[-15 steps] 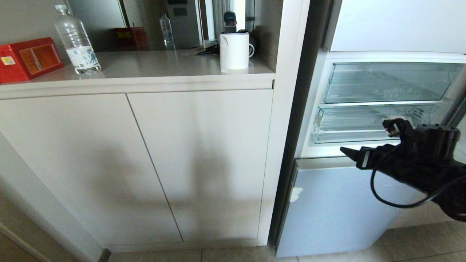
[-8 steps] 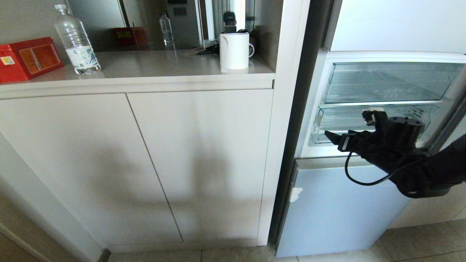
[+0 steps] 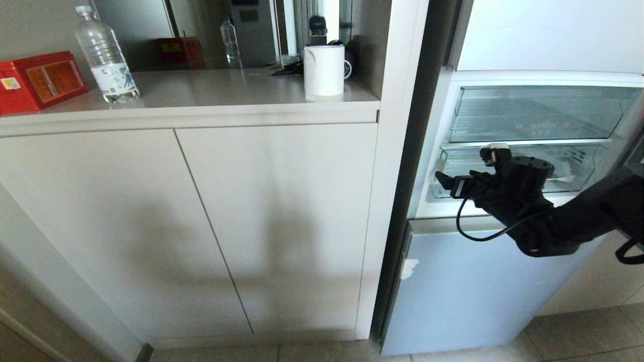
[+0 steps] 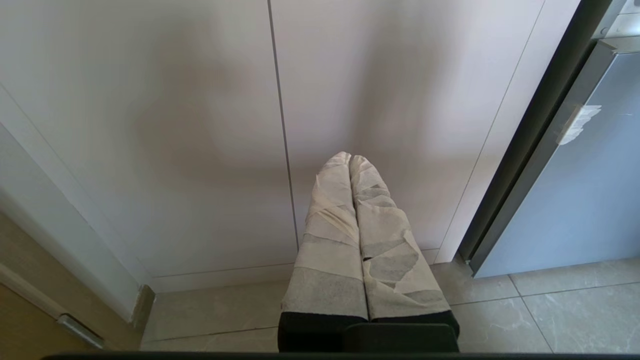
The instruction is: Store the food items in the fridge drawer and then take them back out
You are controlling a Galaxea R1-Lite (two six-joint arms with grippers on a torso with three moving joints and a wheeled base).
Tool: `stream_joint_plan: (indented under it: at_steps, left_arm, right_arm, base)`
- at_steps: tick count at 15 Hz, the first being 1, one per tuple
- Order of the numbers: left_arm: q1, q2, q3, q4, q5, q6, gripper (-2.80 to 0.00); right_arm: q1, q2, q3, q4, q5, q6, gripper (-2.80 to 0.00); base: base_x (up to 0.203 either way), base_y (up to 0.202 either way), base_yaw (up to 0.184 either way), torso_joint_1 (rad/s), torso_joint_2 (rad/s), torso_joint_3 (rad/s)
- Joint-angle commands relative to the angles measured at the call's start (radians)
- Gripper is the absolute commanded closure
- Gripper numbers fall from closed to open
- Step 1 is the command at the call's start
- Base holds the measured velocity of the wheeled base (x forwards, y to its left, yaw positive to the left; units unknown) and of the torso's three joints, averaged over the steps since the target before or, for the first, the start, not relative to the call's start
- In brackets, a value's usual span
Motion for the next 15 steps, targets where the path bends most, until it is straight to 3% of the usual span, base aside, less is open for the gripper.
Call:
stream_joint_plan:
  at_steps: [1, 4, 9, 10, 15]
  left_arm:
    - [0.000, 0.002, 0.000, 0.000, 0.000, 0.000, 0.00]
    - [0.000, 0.001, 0.000, -0.001, 0.000, 0.000, 0.00]
    - [0.000, 0.001, 0.000, 0.000, 0.000, 0.000, 0.00]
    - [0.000, 0.001, 0.000, -0.001, 0.000, 0.000, 0.00]
    - [0.000, 0.001, 0.000, 0.000, 0.000, 0.000, 0.00]
  right_arm:
    - [0.007, 0.035, -0.054, 0.005, 0.000, 0.001, -2.80]
    - [0.009, 0.065, -0.158, 0.061, -0.030, 0.002, -2.80]
    - [0.026, 0.072, -0.177, 0.079, -0.036, 0.004, -2.80]
    - [0.032, 0.072, -0.177, 0.079, -0.036, 0.005, 0.00]
    - [0.054, 0.074, -0.183, 0.079, -0.045, 0.008, 0.00]
  base:
    - [0.000, 0.000, 0.000, 0.000, 0.00, 0.000]
    - [0.000, 0.000, 0.000, 0.000, 0.00, 0.000]
    - [0.000, 0.000, 0.000, 0.000, 0.00, 0.000]
    - [0.000, 0.000, 0.000, 0.000, 0.00, 0.000]
    - [0.000, 0.000, 0.000, 0.000, 0.00, 0.000]
